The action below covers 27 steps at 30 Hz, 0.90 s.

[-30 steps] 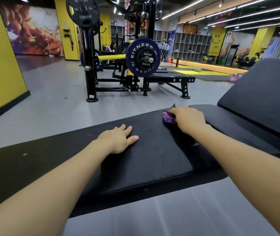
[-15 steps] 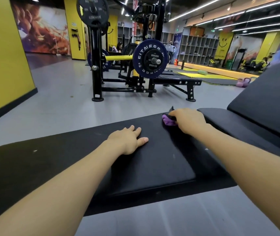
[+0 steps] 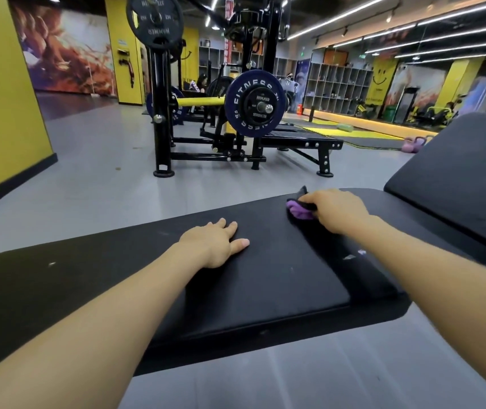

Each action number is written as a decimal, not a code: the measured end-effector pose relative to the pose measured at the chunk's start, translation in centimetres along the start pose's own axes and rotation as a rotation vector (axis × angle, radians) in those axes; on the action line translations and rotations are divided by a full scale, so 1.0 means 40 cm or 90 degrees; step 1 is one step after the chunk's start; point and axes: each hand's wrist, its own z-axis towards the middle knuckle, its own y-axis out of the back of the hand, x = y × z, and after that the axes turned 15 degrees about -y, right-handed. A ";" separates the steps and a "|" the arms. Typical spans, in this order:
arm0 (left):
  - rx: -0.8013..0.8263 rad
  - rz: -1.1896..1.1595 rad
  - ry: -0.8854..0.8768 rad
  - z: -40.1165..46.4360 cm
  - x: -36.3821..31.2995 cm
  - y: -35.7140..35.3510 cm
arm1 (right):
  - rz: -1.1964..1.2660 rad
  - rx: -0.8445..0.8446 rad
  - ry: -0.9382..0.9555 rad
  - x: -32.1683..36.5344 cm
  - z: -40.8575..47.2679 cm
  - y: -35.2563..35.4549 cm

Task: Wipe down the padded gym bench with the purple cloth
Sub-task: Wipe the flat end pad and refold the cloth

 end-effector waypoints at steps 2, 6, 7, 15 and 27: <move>0.008 0.000 0.001 0.003 0.002 0.001 | 0.020 -0.023 0.001 0.030 -0.009 -0.021; 0.036 0.003 0.014 0.007 -0.003 0.019 | 0.087 0.010 0.115 0.069 -0.106 -0.009; 0.043 0.012 0.017 0.008 -0.005 0.027 | 0.089 0.017 0.154 0.063 -0.135 -0.003; -0.094 0.016 -0.072 0.001 -0.112 0.058 | 0.092 0.011 -0.020 -0.124 -0.013 -0.018; -0.041 0.021 -0.133 0.020 -0.213 0.046 | 0.099 0.001 0.056 -0.184 -0.137 0.003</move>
